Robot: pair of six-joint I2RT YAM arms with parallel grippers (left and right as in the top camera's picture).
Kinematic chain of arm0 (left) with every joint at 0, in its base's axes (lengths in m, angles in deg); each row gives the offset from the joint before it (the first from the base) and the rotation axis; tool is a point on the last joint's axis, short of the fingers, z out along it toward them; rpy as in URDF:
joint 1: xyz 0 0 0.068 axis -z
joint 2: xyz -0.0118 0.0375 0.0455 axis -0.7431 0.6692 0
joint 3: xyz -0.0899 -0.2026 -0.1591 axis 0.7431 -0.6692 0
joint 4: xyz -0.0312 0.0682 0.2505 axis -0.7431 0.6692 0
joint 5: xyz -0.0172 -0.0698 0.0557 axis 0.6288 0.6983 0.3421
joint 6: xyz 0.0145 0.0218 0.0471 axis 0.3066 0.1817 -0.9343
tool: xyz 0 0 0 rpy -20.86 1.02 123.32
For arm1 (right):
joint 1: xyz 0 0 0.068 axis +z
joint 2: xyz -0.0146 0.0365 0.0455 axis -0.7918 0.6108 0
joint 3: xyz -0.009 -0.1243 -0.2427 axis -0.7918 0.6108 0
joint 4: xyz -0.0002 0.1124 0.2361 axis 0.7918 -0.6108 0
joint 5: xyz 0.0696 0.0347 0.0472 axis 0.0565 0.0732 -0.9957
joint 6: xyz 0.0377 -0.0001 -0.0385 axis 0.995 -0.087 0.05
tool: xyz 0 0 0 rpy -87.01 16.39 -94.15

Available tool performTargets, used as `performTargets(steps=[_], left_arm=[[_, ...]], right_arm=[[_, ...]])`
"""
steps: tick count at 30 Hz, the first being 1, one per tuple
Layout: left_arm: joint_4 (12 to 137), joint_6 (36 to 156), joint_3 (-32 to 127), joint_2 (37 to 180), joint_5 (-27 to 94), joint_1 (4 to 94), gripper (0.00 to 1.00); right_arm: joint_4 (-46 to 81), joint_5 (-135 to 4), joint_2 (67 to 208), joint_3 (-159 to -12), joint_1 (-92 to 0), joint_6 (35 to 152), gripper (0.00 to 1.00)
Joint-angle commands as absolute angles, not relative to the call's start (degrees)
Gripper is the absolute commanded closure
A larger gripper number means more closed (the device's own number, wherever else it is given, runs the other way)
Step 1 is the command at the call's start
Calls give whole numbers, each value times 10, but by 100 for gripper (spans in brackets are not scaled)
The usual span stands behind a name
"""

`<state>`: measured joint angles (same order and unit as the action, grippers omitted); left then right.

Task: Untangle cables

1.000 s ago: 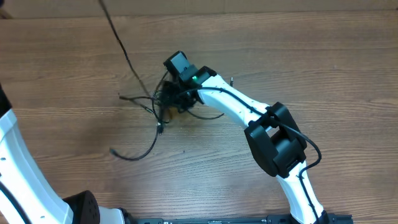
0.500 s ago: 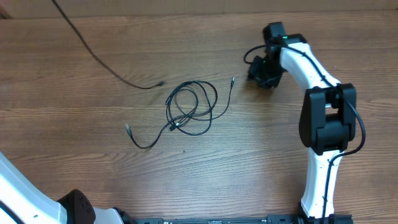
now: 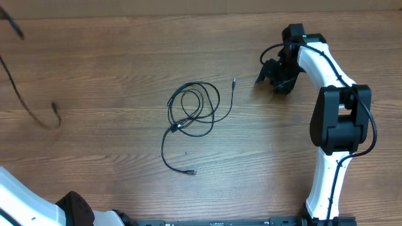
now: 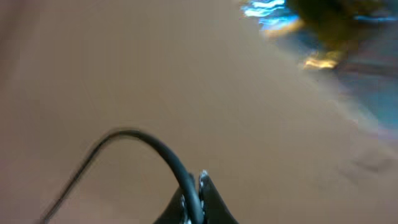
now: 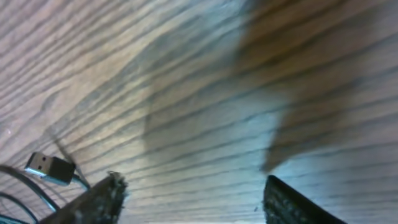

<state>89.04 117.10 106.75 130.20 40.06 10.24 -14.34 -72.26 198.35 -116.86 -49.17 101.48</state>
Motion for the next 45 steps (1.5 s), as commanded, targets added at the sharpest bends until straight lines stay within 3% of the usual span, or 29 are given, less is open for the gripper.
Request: performTargets(steps=[1,10,26,27,29,32,33,34,36,45], left_arm=[[984,1086,1068,1324,151,121,96],[1157,1131,1065,1429,-77,124,96],[1213,1216,1065,1653,-82,137,95],[1214,1216,1065,1664,-78,140,93],[1214,1216,1065,1683,-73,145,78],[1220,1190,1065,1698,-55,147,22],[1225,1188,1065,1699,-50,147,13],[1228,1190,1065,1697,-44,147,10],[1228,1187,1065,1684,-22,147,9],[1225,1126,1065,1526,65,180,16]], right_arm=[[-153,-728,1975,-1170,-483,1003,27],[-174,-728,1975,-1170,-482,1003,21],[-187,-727,1975,-1170,-481,1003,21],[-186,-727,1975,-1170,-481,1003,21],[-186,-727,1975,-1170,-481,1003,21],[-186,-727,1975,-1170,-481,1003,20],[-186,-727,1975,-1170,-481,1003,21],[-184,-727,1975,-1170,-481,1003,21],[-184,-727,1975,-1170,-481,1005,0],[-188,-723,1941,-1192,-481,999,0]])
